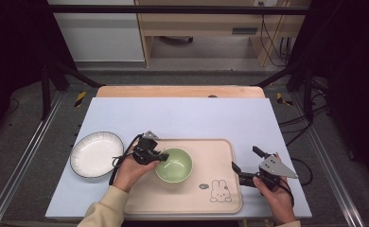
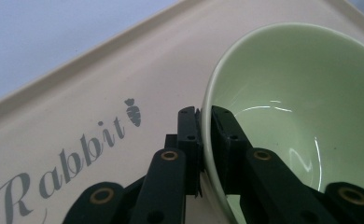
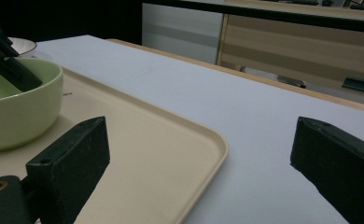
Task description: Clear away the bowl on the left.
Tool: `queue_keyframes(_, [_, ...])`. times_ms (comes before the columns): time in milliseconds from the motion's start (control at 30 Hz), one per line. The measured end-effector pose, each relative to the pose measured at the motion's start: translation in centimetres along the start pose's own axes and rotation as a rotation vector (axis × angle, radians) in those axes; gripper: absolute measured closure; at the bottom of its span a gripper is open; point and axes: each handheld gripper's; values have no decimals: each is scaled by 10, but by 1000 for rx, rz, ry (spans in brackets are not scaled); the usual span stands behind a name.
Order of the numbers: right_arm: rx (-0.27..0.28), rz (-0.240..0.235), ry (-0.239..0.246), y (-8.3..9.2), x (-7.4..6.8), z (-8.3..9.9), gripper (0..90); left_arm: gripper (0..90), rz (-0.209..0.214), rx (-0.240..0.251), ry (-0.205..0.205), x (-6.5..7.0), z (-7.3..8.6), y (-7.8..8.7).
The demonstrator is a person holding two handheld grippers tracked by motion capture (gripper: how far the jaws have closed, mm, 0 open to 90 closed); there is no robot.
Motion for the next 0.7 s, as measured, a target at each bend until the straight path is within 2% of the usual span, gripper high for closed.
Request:
queue_keyframes(133, [-5, -4, 7, 0, -1, 0, 48, 785, -2, 7, -8, 1, -1, 1])
queue_keyframes(200, [0, -5, 4, 2, -2, 0, 48, 752, 5, 33, -21, 2, -2, 3])
queue_keyframes(267, [1, -2, 4, 3, -2, 0, 48, 727, 15, 34, -27, 3, -3, 3])
queue_keyframes(300, [3, 0, 3, 4, -2, 0, 48, 676, 8, 34, -50, 3, -6, 5])
queue_keyframes(333, [2, 1, 0, 5, -2, 1, 47, 646, 4, 41, -54, 4, -6, 6])
queue_keyframes(400, [-2, 0, -6, 5, -2, 1, 47, 621, 16, 57, -61, 5, -7, 7])
queue_keyframes(533, [-2, -2, -2, 3, -3, 1, 47, 563, 10, 62, -80, 7, -7, 6])
queue_keyframes(600, [-1, -6, 0, 1, -4, 0, 47, 448, 9, 72, -85, 9, -7, 6])
queue_keyframes(633, [-2, -9, 2, 1, -5, 0, 47, 413, 16, 93, -91, 11, -8, 7])
queue_keyframes(667, [-2, -9, 2, 1, -5, 0, 47, 387, 16, 93, -91, 11, -8, 7])
queue_keyframes(700, [0, -12, 3, 0, -5, 0, 47, 387, 19, 103, -96, 11, -8, 7])
Point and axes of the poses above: each handheld gripper's, and its own axes: y roughly backward along the jaws, z roughly out of its underside, x roughly to its right, and after that the axes turned 4 degrees about z, right-handed
